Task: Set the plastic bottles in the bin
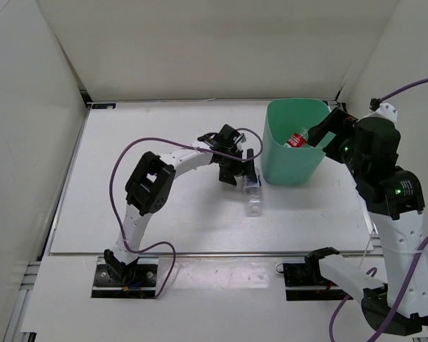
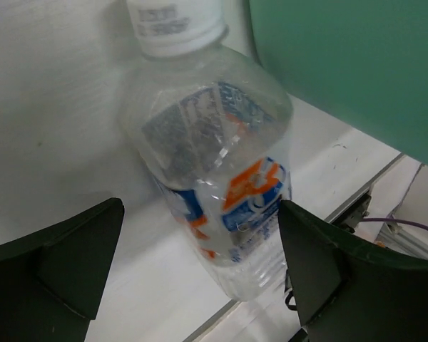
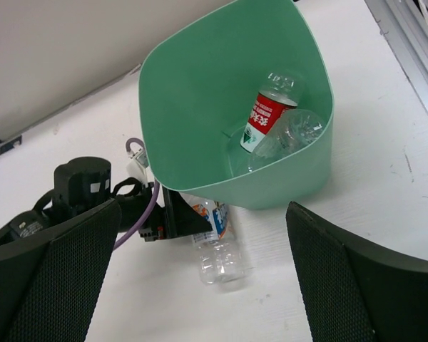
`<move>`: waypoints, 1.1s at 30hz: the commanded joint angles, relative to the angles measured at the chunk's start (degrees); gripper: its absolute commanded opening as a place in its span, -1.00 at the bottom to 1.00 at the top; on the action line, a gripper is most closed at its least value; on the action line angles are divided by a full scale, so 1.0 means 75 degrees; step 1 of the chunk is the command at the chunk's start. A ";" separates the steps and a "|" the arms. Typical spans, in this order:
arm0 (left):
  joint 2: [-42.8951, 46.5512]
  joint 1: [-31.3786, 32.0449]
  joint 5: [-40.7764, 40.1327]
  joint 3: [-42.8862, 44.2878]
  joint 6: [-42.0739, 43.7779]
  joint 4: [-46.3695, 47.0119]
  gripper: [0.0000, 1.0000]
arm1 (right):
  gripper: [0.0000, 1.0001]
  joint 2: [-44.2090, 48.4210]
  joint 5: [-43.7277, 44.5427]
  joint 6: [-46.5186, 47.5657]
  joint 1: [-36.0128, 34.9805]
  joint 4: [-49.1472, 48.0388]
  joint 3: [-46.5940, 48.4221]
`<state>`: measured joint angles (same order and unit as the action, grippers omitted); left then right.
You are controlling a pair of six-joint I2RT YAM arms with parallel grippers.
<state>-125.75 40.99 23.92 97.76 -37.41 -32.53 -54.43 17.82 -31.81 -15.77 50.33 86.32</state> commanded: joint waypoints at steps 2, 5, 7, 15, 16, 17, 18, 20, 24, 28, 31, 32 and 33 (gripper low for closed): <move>-0.0434 0.0007 0.0664 0.0465 -0.0098 0.0084 1.00 | 1.00 0.0074 0.0037 0.0596 -0.0018 0.0121 0.0139; -0.0506 0.0007 0.0806 0.0548 -0.0098 0.0166 1.00 | 1.00 0.0005 0.0120 0.0843 -0.0018 0.0122 0.0209; -0.0506 0.0007 0.0806 0.0256 -0.0017 0.0166 0.86 | 1.00 0.0004 0.0189 0.0937 -0.0018 0.0122 0.0209; 0.0650 -0.0157 0.0889 -0.1685 0.0371 0.0166 -0.30 | 1.00 0.0074 0.0108 0.0610 -0.0018 0.0041 -0.0423; 0.0886 -0.0262 0.0772 -0.1945 0.0371 0.0166 -0.33 | 1.00 0.0074 0.0108 0.0504 -0.0018 0.0040 -0.0575; 0.1155 -0.0367 0.0678 -0.2192 0.0371 0.0166 -0.33 | 1.00 0.0074 0.0108 0.0503 -0.0018 -0.0030 -0.0576; 0.1761 -0.0368 0.0376 -0.2600 0.0371 0.0166 -0.33 | 1.00 0.0074 0.0027 0.0411 -0.0018 -0.0030 -0.0692; 0.2385 -0.0543 0.0070 -0.2814 0.0371 0.0166 -0.33 | 1.00 0.0145 0.0026 0.0339 -0.0018 -0.0124 -0.0798; 0.3768 -0.0638 -0.1262 -0.2045 0.0300 -0.0407 -0.37 | 1.00 0.0214 -0.0045 0.0339 -0.0018 -0.0206 -0.0939; 0.3517 -0.0638 -0.1608 0.0238 0.0733 -0.0596 -0.32 | 1.00 0.0367 0.0142 0.0339 -0.0018 -0.0206 -0.1092; 0.2754 -0.0638 -0.1444 0.2709 0.1062 -0.0596 -0.29 | 1.00 0.0438 0.0329 0.0257 -0.0018 -0.0137 -0.1092; 0.2137 -0.0638 -0.1444 0.3946 0.1062 -0.0596 -0.29 | 1.00 0.0438 0.0423 0.0257 -0.0018 -0.0136 -0.1011; 0.1771 -0.0638 -0.1444 0.4596 0.1062 -0.0596 -0.29 | 1.00 0.0438 0.0424 0.0257 -0.0018 -0.0136 -0.0905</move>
<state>-107.46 35.97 14.13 120.27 -31.92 -37.67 -52.05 18.83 -29.71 -15.77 50.70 78.19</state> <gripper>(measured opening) 0.645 0.998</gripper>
